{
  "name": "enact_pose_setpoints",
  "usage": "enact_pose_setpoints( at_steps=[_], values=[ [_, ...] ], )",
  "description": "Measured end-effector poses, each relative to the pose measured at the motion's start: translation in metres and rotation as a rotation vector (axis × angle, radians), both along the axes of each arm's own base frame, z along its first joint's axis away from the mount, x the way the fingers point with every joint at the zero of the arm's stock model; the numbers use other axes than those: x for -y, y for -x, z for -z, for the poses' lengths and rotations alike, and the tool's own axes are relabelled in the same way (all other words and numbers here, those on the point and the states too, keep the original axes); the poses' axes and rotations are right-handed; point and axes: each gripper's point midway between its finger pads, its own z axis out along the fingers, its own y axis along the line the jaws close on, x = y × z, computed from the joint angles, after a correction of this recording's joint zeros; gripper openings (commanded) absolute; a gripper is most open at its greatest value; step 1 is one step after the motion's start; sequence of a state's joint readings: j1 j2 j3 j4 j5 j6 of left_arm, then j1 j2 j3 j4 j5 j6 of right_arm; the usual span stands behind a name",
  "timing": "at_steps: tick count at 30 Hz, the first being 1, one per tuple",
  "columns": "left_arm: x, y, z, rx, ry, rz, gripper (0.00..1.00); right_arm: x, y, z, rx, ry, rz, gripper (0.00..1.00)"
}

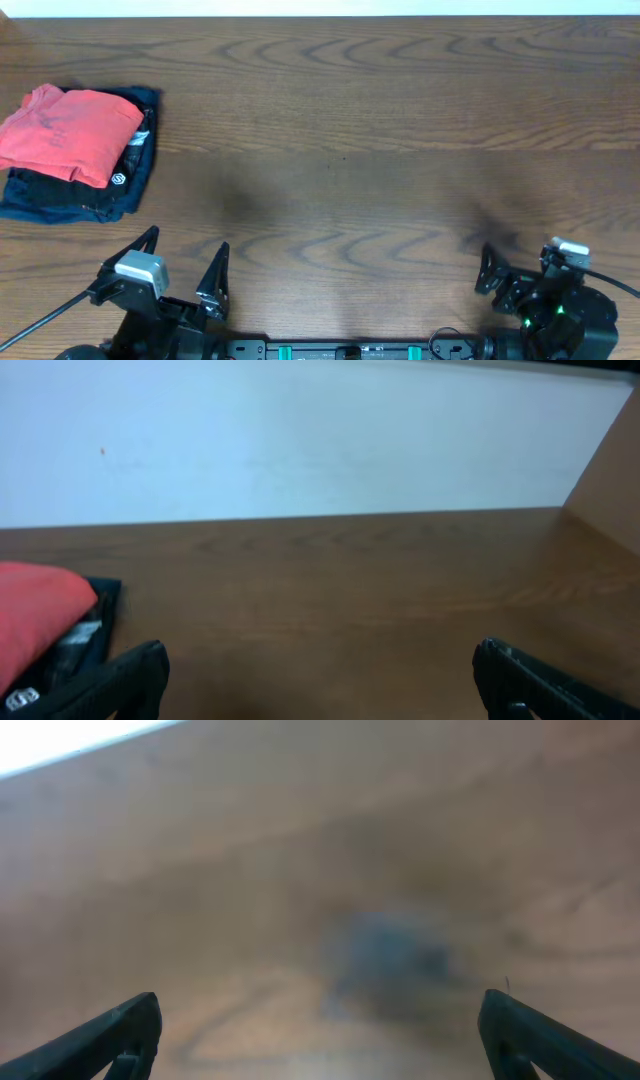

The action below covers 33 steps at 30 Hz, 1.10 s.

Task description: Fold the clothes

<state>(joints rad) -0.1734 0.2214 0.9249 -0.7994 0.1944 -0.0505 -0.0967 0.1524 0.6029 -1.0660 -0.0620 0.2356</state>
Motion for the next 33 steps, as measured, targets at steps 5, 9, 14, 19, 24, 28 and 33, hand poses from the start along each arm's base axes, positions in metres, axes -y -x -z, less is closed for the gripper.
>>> enact_pose_setpoints(
  at_steps=[5,9,14,19,24,28,33],
  values=[
    [-0.001,0.004,0.019,-0.080,-0.014,0.000,0.98,0.000,0.003,0.005,-0.023,0.000,0.002,0.99],
    [-0.002,0.009,0.036,-0.152,-0.027,0.000,0.98,0.001,-0.004,-0.005,0.042,0.007,0.002,0.99],
    [-0.003,0.017,0.056,-0.236,-0.041,0.000,0.98,0.000,-0.033,-0.045,0.347,0.080,-0.042,0.99],
    [-0.004,0.023,0.069,-0.296,-0.052,0.000,0.98,-0.008,-0.062,-0.047,0.505,0.139,-0.116,0.99],
    [-0.005,0.026,0.075,-0.321,-0.056,0.000,0.98,-0.012,-0.084,-0.027,0.603,0.175,-0.145,0.99],
    [-0.005,0.026,0.075,-0.323,-0.057,0.000,0.98,-0.012,-0.092,0.014,0.546,0.178,-0.157,0.99],
    [-0.005,0.026,0.076,-0.324,-0.057,0.000,0.98,-0.012,-0.092,0.013,0.552,0.189,-0.160,0.99]
  ],
)
